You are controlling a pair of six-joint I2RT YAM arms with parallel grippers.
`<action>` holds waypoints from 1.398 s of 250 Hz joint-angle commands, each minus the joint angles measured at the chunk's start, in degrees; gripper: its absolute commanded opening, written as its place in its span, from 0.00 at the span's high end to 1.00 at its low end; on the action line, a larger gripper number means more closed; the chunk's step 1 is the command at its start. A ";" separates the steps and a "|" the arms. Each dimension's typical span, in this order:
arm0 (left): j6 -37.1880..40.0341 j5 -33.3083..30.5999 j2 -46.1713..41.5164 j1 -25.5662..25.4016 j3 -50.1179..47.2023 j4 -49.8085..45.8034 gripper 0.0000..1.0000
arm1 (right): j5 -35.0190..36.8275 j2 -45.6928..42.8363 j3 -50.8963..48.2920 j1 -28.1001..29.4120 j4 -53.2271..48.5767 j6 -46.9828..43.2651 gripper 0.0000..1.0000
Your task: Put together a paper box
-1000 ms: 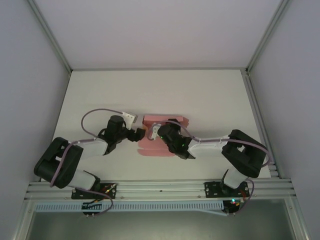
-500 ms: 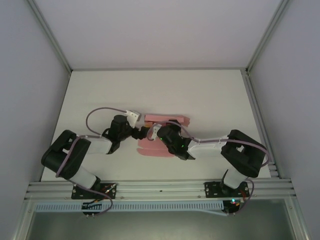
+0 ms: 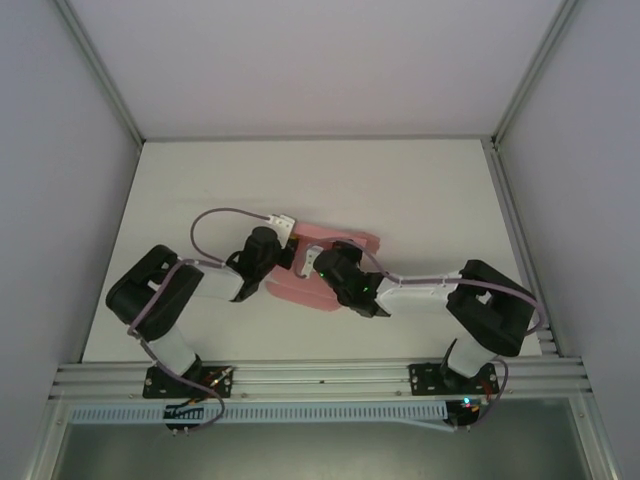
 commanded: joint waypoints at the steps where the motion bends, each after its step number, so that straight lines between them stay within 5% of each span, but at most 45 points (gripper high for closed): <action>1: -1.11 -20.55 3.86 -0.78 1.58 -6.81 0.82 | -4.06 -1.00 -0.43 -0.09 -9.46 3.30 1.00; 35: -3.99 -32.23 7.86 -2.32 4.05 -12.27 0.82 | -4.26 -1.53 -0.62 -0.53 -12.06 5.09 1.00; 66: -7.40 -37.85 9.76 -2.50 5.78 -16.09 1.00 | -4.62 -1.77 -0.84 -1.05 -13.32 6.05 1.00; 124: -5.98 -38.46 7.23 -3.46 4.61 -15.59 1.00 | -4.68 -1.95 -0.13 -2.43 -14.14 7.52 1.00; 137: -4.66 -33.41 5.08 -3.58 3.59 -14.13 1.00 | -4.60 -2.37 0.48 -2.89 -13.18 8.88 1.00; 186: -5.56 -15.37 -5.05 -3.71 1.96 -10.24 1.00 | -7.69 -7.45 5.25 -3.96 -9.58 13.93 0.53; 209: -6.57 -14.25 -8.93 -3.67 2.80 -12.25 1.00 | -11.83 -12.45 6.94 -4.05 -8.97 16.42 0.48; 236: -6.76 -14.46 -13.17 -3.58 2.71 -14.19 1.00 | -19.79 -20.47 7.37 -4.13 -9.17 21.12 0.01; 288: -9.96 -10.01 -22.83 -1.71 1.09 -15.99 1.00 | -22.86 -33.34 4.45 -6.42 -0.19 32.76 0.00; 350: -12.07 -1.84 -29.14 -0.35 -0.35 -17.03 1.00 | -20.64 -30.48 10.64 -12.50 -13.22 44.38 0.00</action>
